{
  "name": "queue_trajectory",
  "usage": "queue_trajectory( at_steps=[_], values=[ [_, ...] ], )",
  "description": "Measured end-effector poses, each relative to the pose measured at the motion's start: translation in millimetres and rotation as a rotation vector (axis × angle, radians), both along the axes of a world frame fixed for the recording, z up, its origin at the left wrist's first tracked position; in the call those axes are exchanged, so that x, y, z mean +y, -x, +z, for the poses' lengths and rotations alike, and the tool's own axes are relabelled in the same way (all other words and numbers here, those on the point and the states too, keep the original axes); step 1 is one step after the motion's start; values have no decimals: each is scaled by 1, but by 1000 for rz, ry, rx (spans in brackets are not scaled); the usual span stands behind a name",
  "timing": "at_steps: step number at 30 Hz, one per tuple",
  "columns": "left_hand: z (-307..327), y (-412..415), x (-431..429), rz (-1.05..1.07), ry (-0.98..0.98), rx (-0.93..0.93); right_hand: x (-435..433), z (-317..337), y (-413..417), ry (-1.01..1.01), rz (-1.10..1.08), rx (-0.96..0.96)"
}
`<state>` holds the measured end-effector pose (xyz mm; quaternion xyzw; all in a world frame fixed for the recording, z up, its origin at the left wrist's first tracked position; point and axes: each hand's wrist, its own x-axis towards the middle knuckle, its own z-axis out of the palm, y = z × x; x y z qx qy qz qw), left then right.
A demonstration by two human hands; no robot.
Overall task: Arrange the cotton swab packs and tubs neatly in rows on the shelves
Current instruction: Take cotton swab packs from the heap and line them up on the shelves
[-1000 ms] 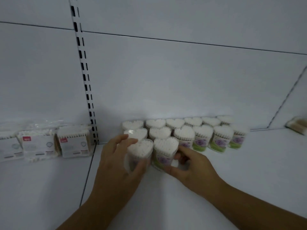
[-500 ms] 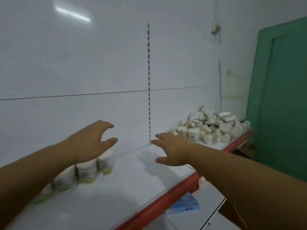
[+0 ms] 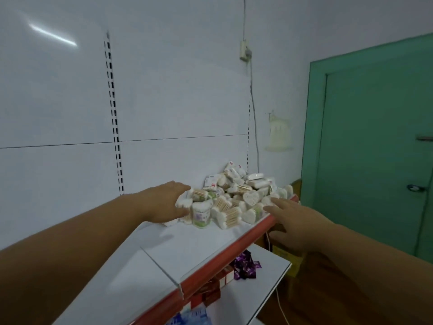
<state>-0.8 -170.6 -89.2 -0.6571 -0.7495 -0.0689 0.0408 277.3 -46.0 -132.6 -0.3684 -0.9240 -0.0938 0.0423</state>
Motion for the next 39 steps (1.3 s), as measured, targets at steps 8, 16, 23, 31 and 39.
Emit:
queue_trajectory(
  at_steps=[8,16,23,31,39],
  values=[
    [-63,42,120,-20,16,8,89,-39,69,64,179,-92],
    [-79,64,178,-24,108,287,152,-50,131,-68,314,-146],
    [-95,47,176,90,-29,247,180,-58,149,-164,526,-41],
    [-71,5,153,203,-158,255,202,-63,140,-34,781,110],
    [-49,-52,27,821,-473,-628,152,-85,153,471,906,582]
  ],
)
